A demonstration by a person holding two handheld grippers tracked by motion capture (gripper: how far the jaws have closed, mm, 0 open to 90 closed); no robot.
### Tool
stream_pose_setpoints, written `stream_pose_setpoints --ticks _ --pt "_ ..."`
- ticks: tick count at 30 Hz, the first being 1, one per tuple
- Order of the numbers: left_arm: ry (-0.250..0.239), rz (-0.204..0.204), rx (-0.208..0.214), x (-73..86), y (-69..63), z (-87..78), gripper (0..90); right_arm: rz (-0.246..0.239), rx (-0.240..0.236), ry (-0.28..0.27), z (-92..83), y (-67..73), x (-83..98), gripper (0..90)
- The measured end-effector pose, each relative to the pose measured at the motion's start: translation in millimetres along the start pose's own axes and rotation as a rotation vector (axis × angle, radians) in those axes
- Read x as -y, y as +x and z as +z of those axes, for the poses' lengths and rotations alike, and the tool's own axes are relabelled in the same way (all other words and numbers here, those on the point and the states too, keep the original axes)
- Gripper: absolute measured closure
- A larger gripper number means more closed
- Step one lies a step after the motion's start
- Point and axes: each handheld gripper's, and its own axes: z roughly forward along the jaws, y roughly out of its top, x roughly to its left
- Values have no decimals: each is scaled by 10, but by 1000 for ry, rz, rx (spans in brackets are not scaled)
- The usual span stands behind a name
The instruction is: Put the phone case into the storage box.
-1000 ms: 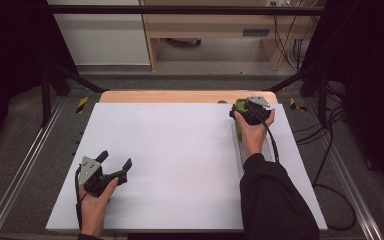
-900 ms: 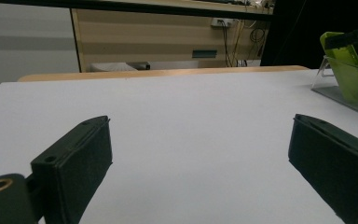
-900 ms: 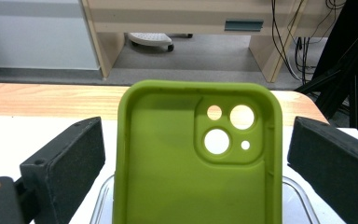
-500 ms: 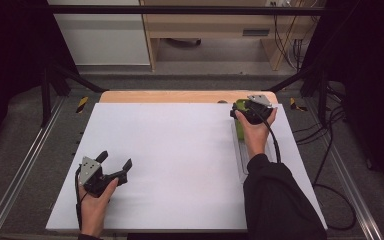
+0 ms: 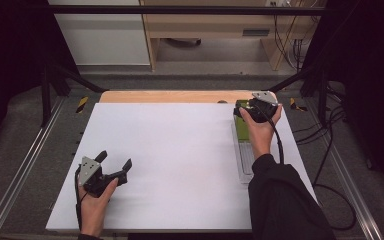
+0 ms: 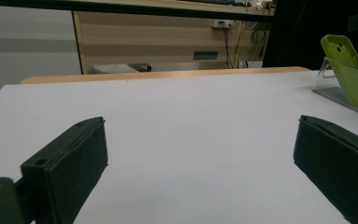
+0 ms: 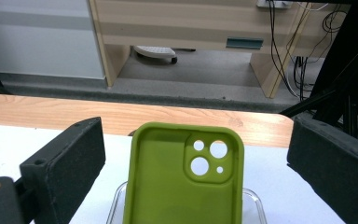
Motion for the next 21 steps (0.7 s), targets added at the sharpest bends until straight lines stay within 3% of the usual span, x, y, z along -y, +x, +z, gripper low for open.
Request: stream_pose_setpoints --ticks 4,21 --pt "-4 3 3 -4 -8 -5 19 18 0 3 -22 -20 -10 45" --pt "-8 16 8 -5 -8 -13 16 9 -28 -8 -130 8 -77 40"
